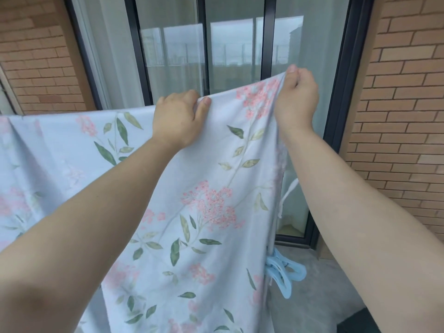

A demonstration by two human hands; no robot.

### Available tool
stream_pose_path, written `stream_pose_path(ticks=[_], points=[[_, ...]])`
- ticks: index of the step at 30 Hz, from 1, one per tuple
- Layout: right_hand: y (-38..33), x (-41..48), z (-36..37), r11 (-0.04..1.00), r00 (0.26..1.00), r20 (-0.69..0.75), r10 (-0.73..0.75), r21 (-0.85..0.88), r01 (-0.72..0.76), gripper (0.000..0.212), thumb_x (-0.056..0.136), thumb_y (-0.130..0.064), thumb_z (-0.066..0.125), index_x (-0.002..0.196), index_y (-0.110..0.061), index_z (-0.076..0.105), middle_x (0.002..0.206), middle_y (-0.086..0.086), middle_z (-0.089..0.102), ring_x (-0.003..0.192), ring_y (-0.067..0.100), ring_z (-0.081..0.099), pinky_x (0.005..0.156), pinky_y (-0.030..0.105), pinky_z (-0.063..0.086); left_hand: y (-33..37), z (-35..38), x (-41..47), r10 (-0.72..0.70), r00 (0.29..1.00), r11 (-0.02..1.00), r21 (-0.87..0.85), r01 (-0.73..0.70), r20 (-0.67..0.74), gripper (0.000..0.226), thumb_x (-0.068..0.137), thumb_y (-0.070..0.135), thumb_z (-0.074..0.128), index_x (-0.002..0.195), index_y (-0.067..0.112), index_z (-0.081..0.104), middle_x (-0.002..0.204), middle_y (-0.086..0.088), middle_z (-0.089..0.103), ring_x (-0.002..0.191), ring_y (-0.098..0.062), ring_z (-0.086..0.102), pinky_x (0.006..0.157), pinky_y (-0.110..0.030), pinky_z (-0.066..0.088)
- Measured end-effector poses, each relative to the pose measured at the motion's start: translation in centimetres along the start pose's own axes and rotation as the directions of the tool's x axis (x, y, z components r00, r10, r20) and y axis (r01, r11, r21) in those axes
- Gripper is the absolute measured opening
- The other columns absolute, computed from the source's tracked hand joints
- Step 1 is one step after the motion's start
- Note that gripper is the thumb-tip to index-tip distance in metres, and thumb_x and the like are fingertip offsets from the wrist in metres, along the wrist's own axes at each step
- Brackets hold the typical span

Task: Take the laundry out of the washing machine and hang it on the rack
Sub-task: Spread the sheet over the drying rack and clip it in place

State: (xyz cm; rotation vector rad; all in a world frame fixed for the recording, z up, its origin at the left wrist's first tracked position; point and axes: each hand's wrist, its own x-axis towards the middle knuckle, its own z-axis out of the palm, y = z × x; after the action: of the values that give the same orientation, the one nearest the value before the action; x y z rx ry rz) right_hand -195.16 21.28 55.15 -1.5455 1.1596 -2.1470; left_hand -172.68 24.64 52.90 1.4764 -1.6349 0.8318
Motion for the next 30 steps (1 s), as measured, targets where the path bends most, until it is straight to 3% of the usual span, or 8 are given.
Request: stream_pose_path(ticks=[4, 9, 12, 15, 19, 22, 26, 30], points=[[1.6, 0.3, -1.6, 0.997, 0.996, -0.081, -0.03, -0.072, 0.024, 0.039, 0.107, -0.03, 0.039, 0.069, -0.021, 0.036, 0.06, -0.012, 0.035, 0.053, 0.001, 0.034, 0.056, 0.022, 0.028, -0.7, 0.4, -0.4, -0.051, 0.998, 0.998, 0.026, 0.05, 0.037, 0.042, 0.103, 0.047, 0.029, 0.085, 0.017, 0.052, 0.074, 0.002, 0.048, 0.074, -0.026, 0.042, 0.084, -0.042, 0.037], [4.0, -0.9, -3.4, 0.966, 0.997, 0.04, -0.071, -0.248, 0.079, 0.038, 0.105, -0.042, 0.039, 0.078, -0.016, 0.046, 0.058, -0.009, 0.041, 0.052, 0.005, 0.036, 0.048, 0.023, 0.026, -0.5, 1.1, -0.5, -0.147, 0.986, 0.988, -0.026, 0.149, 0.084, 0.042, 0.104, 0.04, 0.028, 0.071, 0.019, 0.041, 0.062, 0.002, 0.046, 0.068, -0.03, 0.046, 0.087, -0.042, 0.037], [5.5, -1.8, -4.1, 0.966, 0.99, 0.126, -0.068, -0.241, 0.097, 0.042, 0.105, -0.039, 0.042, 0.082, -0.006, 0.056, 0.065, -0.002, 0.051, 0.059, 0.011, 0.042, 0.056, 0.034, 0.033, -0.1, 1.5, -0.6, -0.205, 0.976, 0.975, -0.076, 0.21, 0.073, 0.045, 0.104, 0.037, 0.031, 0.061, 0.022, 0.029, 0.055, 0.006, 0.039, 0.062, -0.03, 0.041, 0.08, -0.038, 0.034], [6.5, -2.6, -4.5, 0.963, 0.983, 0.173, -0.059, -0.25, 0.101, 0.043, 0.104, -0.039, 0.044, 0.086, -0.003, 0.059, 0.069, 0.006, 0.057, 0.064, 0.017, 0.047, 0.059, 0.036, 0.036, 0.1, 1.5, -0.6, -0.232, 0.971, 0.964, -0.12, 0.238, 0.063, 0.046, 0.103, 0.035, 0.033, 0.059, 0.022, 0.027, 0.054, 0.005, 0.037, 0.06, -0.029, 0.039, 0.078, -0.037, 0.032], [7.3, -3.2, -4.6, 0.954, 0.977, 0.211, 0.018, -0.295, 0.046, 0.035, 0.104, -0.039, 0.043, 0.085, -0.013, 0.059, 0.069, -0.007, 0.055, 0.066, 0.015, 0.049, 0.059, 0.03, 0.033, 0.8, 1.6, -0.5, -0.268, 0.961, 0.948, -0.159, 0.276, 0.073, 0.045, 0.103, 0.036, 0.034, 0.06, 0.022, 0.03, 0.055, 0.005, 0.04, 0.063, -0.029, 0.041, 0.084, -0.039, 0.035], [7.0, -3.8, -4.1, 0.956, 0.971, 0.237, 0.035, -0.29, 0.037, 0.018, 0.103, -0.027, 0.045, 0.1, -0.022, 0.061, 0.092, -0.008, 0.063, 0.086, 0.014, 0.057, 0.071, 0.027, 0.04, 2.2, 1.6, -0.5, -0.249, 0.968, 0.957, -0.144, 0.252, 0.04, 0.044, 0.103, 0.035, 0.035, 0.06, 0.023, 0.03, 0.056, 0.007, 0.037, 0.065, -0.026, 0.039, 0.084, -0.039, 0.034], [6.1, -4.8, -3.1, 0.977, 0.975, 0.221, -0.029, -0.199, 0.074, 0.024, 0.098, -0.011, 0.042, 0.114, -0.014, 0.061, 0.111, 0.001, 0.064, 0.1, 0.015, 0.056, 0.082, 0.025, 0.042, 4.4, 2.1, -0.7, -0.178, 0.984, 0.978, -0.112, 0.178, 0.006, 0.036, 0.104, 0.035, 0.033, 0.074, 0.02, 0.045, 0.067, 0.005, 0.047, 0.072, -0.021, 0.041, 0.082, -0.036, 0.027], [5.8, -5.3, -2.8, 0.983, 0.972, 0.229, -0.052, -0.157, 0.09, 0.024, 0.094, -0.011, 0.044, 0.11, -0.012, 0.063, 0.11, 0.007, 0.066, 0.101, 0.019, 0.06, 0.086, 0.032, 0.047, 4.7, 2.4, -0.7, -0.157, 0.988, 0.979, -0.128, 0.156, 0.006, 0.035, 0.105, 0.036, 0.033, 0.076, 0.019, 0.045, 0.069, 0.004, 0.049, 0.071, -0.021, 0.041, 0.079, -0.035, 0.027]])
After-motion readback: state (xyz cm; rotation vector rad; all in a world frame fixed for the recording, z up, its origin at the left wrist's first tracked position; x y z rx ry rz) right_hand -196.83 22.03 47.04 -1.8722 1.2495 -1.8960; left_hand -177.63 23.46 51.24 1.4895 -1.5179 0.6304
